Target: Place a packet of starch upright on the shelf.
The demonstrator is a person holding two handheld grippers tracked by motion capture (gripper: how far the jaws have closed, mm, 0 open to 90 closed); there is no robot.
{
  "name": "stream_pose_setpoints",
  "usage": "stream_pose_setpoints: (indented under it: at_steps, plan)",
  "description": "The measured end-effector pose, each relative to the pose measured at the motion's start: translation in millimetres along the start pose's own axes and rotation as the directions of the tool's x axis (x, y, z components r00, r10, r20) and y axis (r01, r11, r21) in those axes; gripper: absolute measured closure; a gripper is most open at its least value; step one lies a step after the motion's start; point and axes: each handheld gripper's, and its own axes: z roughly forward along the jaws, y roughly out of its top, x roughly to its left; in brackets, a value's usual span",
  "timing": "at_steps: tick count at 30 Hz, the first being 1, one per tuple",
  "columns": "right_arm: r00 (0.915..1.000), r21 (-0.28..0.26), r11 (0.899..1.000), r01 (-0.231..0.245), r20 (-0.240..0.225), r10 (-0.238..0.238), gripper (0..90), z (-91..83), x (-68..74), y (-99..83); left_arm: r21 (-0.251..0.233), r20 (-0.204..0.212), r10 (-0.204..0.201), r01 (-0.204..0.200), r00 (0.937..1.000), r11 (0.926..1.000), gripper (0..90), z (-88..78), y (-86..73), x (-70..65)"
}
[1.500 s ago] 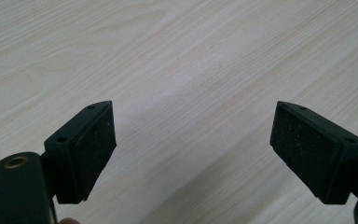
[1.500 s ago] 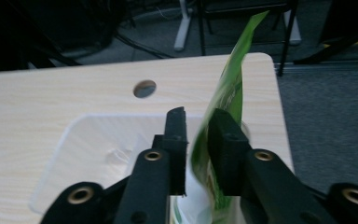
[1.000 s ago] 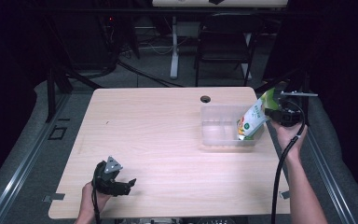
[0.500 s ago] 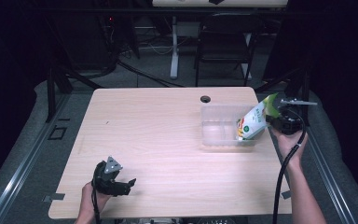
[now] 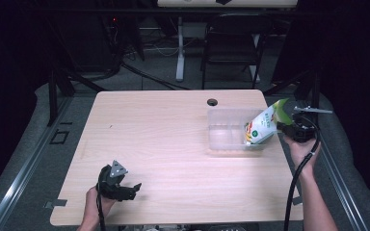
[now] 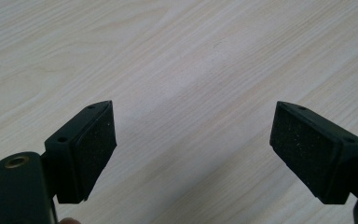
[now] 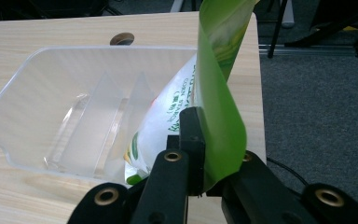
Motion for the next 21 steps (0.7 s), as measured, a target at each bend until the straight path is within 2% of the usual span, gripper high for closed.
stream_pose_setpoints:
  at_steps: [4, 7, 10, 12, 15, 18, 21]
  plan:
    - [0.9999, 0.002, 1.000, 0.012, -0.006, -0.012, 87.5, -1.1, 2.7, 2.1, 0.003, -0.002, 0.016, -0.016, 0.9999, 0.9999, 14.3, -1.1, 1.1, -2.3]
    - [0.9999, -0.006, 1.000, 0.009, -0.015, -0.009, 81.8, -2.7, 5.0, 3.2, -0.001, -0.004, 0.013, -0.013, 0.9999, 0.9999, 14.3, -1.4, -0.3, -2.1]
    - [0.9994, -0.005, 1.000, 0.011, -0.033, -0.011, 69.5, -5.6, 4.9, 4.0, 0.004, -0.002, 0.010, -0.010, 0.9999, 0.9999, 14.2, -3.3, -2.2, -0.4]
    - [0.9992, -0.008, 1.000, 0.013, -0.038, -0.014, 58.3, -8.7, 4.8, 4.7, -0.006, -0.006, 0.006, -0.006, 1.0000, 1.0000, 14.3, -4.3, -2.5, 0.2]
    - [0.9975, -0.018, 1.000, 0.015, -0.069, -0.016, 43.1, -15.3, 4.5, 5.2, -0.011, -0.010, 0.006, -0.006, 0.9999, 0.9999, 14.3, -4.4, -2.2, -0.4]
    - [0.9914, -0.011, 0.999, 0.033, -0.126, -0.034, 30.6, -22.9, 5.4, 4.4, -0.006, -0.001, 0.014, -0.014, 0.9999, 0.9999, 14.2, -4.3, -1.8, -1.1]
    - [0.9869, -0.007, 0.998, 0.065, -0.147, -0.066, 19.6, -32.5, 9.4, 2.2, -0.009, -0.004, 0.014, -0.014, 0.9999, 0.9999, 14.3, -4.8, -2.0, -0.9]
